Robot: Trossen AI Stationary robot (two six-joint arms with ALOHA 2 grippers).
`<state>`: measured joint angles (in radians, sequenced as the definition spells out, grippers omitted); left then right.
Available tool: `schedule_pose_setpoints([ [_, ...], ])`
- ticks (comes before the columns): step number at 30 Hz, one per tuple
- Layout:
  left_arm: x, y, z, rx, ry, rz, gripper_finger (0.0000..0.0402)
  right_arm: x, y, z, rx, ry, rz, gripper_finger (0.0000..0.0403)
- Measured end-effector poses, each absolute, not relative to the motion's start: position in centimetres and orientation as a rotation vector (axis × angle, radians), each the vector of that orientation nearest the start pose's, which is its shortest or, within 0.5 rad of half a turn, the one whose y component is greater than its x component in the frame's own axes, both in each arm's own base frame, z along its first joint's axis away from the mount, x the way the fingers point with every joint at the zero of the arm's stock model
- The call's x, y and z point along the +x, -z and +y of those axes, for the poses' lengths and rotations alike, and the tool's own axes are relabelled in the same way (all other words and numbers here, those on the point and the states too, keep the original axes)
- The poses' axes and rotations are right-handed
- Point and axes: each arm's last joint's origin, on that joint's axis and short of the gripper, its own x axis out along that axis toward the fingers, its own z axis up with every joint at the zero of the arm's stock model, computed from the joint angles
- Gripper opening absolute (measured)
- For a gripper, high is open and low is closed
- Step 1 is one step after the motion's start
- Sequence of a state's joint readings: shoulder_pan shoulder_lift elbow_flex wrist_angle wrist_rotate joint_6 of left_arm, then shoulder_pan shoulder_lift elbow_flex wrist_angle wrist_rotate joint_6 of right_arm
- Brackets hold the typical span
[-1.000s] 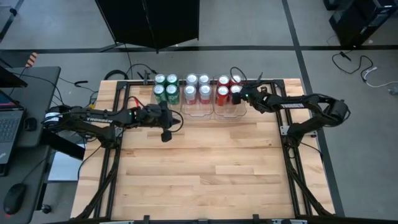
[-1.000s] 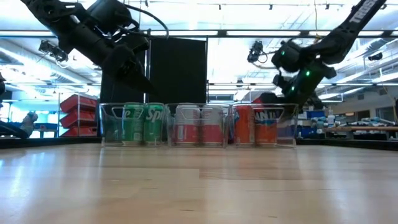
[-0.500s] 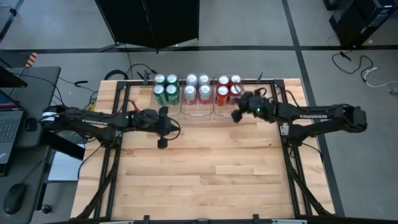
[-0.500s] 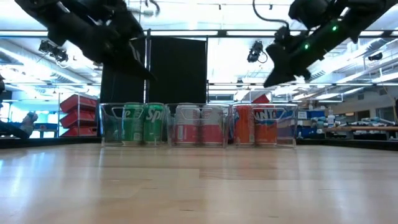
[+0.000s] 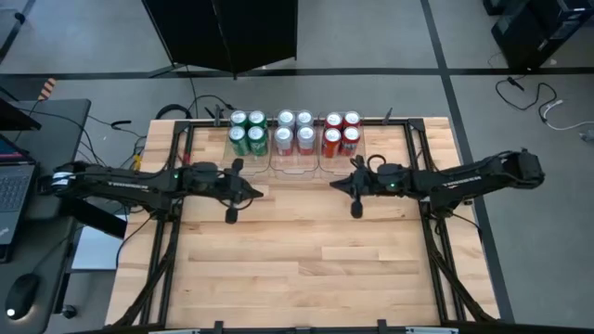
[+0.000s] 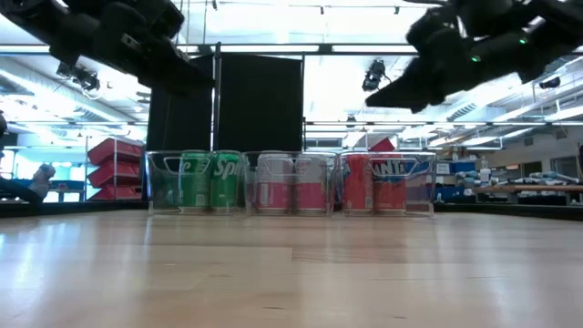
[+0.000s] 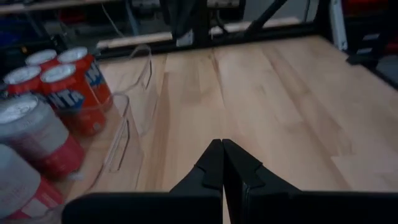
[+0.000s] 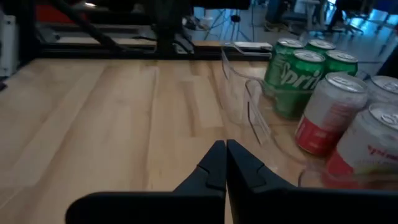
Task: Sort soda cans
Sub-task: Return to Home Position
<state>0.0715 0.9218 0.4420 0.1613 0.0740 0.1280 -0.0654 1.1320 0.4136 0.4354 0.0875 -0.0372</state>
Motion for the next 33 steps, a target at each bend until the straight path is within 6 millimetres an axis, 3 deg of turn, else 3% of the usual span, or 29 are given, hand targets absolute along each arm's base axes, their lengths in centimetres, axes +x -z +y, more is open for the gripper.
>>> schedule_pose_setpoints([
  [14,17.5,-23.5,1.0,0.107,0.049,0.265,0.0000,14.4,-18.6,-1.1,-0.031,0.081,0.098,0.0000],
  [24,15.4,-24.4,0.8,0.112,0.051,0.192,0.0000,11.2,-16.6,-0.9,-0.032,0.083,0.016,0.0000],
  [33,13.0,-20.2,0.6,0.064,0.042,0.090,0.0000,9.7,-16.7,-0.8,-0.031,0.080,-0.016,0.0000],
])
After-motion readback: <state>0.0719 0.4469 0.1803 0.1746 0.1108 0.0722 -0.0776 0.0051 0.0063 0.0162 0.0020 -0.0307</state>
